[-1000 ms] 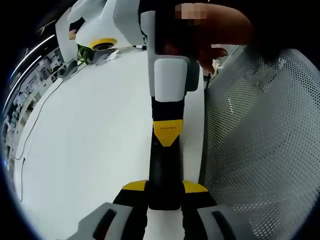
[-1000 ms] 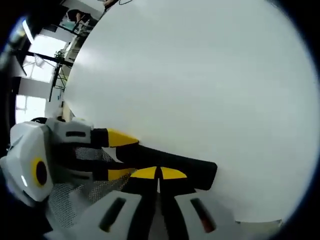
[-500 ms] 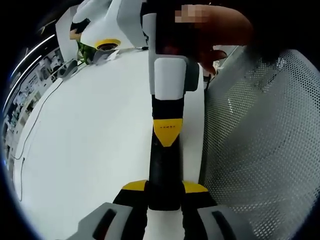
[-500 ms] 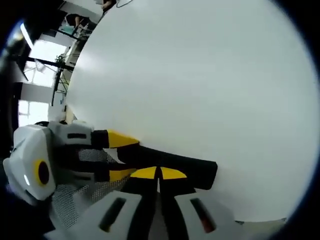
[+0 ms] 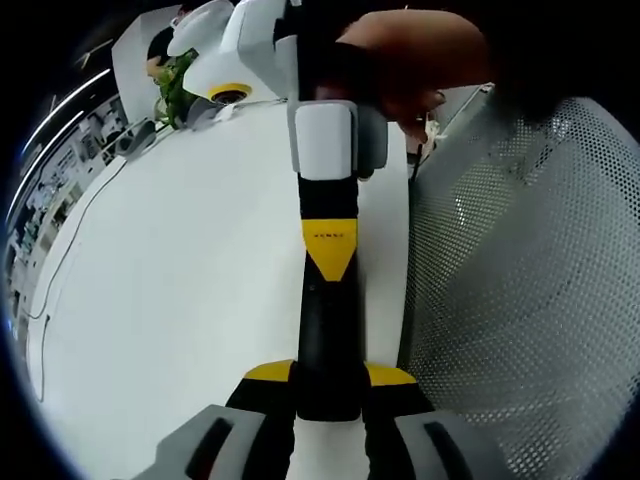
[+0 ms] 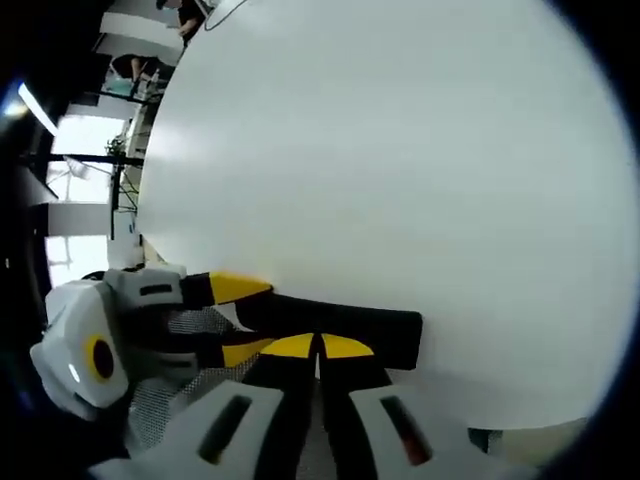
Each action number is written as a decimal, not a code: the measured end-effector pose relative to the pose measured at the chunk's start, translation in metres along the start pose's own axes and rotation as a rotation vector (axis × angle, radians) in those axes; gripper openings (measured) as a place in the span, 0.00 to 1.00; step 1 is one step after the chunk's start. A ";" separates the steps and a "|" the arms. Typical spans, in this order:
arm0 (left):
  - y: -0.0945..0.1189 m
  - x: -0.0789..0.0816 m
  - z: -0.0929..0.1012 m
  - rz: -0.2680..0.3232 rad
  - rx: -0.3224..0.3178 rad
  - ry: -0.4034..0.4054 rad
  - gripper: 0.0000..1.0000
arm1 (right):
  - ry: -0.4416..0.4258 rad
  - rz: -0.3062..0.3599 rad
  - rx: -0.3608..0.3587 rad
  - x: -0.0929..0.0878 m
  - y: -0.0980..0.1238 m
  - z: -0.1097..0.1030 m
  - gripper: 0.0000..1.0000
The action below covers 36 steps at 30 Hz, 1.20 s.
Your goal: Press the specified remote control buttons in sequence, fully releasing each button before pressing the next.
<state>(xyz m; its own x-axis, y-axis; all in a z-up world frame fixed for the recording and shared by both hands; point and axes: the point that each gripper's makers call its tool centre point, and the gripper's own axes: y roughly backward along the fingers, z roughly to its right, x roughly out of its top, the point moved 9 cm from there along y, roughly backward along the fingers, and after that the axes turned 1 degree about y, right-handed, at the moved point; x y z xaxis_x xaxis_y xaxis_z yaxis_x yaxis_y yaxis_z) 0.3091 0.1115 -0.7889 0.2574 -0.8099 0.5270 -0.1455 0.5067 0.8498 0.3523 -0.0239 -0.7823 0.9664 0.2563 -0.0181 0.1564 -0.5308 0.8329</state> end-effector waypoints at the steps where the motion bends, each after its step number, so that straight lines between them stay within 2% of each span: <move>1: 0.000 0.000 0.000 0.000 0.000 0.000 0.25 | -0.001 0.002 0.018 0.000 -0.001 -0.001 0.00; 4: 0.000 0.000 0.000 -0.001 0.000 -0.001 0.25 | 0.001 0.007 0.047 0.000 -0.002 -0.005 0.00; 9: 0.000 0.000 0.000 -0.001 0.000 -0.001 0.25 | 0.025 -0.014 0.015 -0.001 -0.005 -0.005 0.00; 11: 0.000 0.000 0.000 -0.001 0.000 -0.001 0.25 | 0.028 0.014 0.018 0.001 -0.005 -0.005 0.00; 17: 0.000 0.000 0.000 -0.002 -0.001 -0.002 0.25 | 0.024 0.007 0.020 0.001 -0.005 -0.004 0.00; 22: 0.000 0.000 0.000 -0.002 -0.001 -0.001 0.25 | 0.054 0.004 -0.002 0.000 -0.005 -0.008 0.00; 27: 0.000 0.000 0.000 -0.002 -0.002 -0.001 0.25 | 0.147 0.011 -0.049 -0.001 -0.007 -0.013 0.00; 30: 0.000 0.000 0.000 -0.001 -0.002 0.001 0.25 | 0.261 0.020 -0.099 -0.002 -0.008 -0.019 0.00; 36: 0.000 -0.001 0.000 0.007 -0.002 0.006 0.25 | 0.346 0.017 -0.174 -0.004 -0.010 -0.026 0.00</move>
<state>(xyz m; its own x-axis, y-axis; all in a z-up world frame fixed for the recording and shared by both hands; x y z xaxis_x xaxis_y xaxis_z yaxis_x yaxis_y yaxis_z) 0.3092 0.1123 -0.7890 0.2625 -0.8044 0.5330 -0.1456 0.5130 0.8459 0.3418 0.0016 -0.7762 0.8381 0.5217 0.1597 0.0749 -0.4000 0.9135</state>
